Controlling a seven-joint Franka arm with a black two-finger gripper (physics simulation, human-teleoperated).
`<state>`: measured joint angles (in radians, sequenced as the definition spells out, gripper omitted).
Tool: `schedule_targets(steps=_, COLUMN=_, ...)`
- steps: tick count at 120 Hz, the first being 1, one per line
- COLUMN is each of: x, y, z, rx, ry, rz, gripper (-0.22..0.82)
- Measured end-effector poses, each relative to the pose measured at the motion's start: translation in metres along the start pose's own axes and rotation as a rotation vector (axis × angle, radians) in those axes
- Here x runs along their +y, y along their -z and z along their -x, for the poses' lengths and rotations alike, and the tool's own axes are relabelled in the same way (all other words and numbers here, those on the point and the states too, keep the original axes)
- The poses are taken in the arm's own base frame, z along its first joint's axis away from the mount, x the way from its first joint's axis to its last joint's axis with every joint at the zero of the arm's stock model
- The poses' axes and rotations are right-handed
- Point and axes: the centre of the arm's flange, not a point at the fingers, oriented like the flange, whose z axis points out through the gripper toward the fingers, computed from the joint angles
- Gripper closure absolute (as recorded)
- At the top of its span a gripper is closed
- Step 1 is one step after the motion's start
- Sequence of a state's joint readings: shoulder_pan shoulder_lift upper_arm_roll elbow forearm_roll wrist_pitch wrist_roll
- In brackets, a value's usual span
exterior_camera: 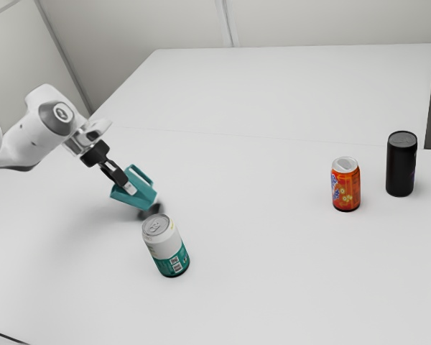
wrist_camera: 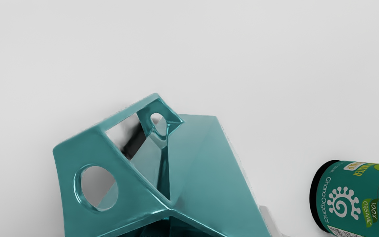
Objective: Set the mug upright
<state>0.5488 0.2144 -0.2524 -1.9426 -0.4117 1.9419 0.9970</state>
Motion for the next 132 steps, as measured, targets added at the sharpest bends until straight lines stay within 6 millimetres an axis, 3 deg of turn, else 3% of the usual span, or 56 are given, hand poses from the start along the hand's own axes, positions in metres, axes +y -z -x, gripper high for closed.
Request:
schedule_targets(steps=35, x=0.031, y=-0.008, z=-0.011, rx=-0.155, ry=-0.028, rz=-0.205, gripper=0.78)
schedule_targets(steps=62, x=0.049, y=-0.018, z=-0.005, rx=-0.19, ry=0.034, rz=-0.276, gripper=0.78)
schedule_targets(steps=132, x=0.067, y=-0.043, z=-0.005, rx=-0.269, ry=0.179, rz=-0.297, gripper=0.78)
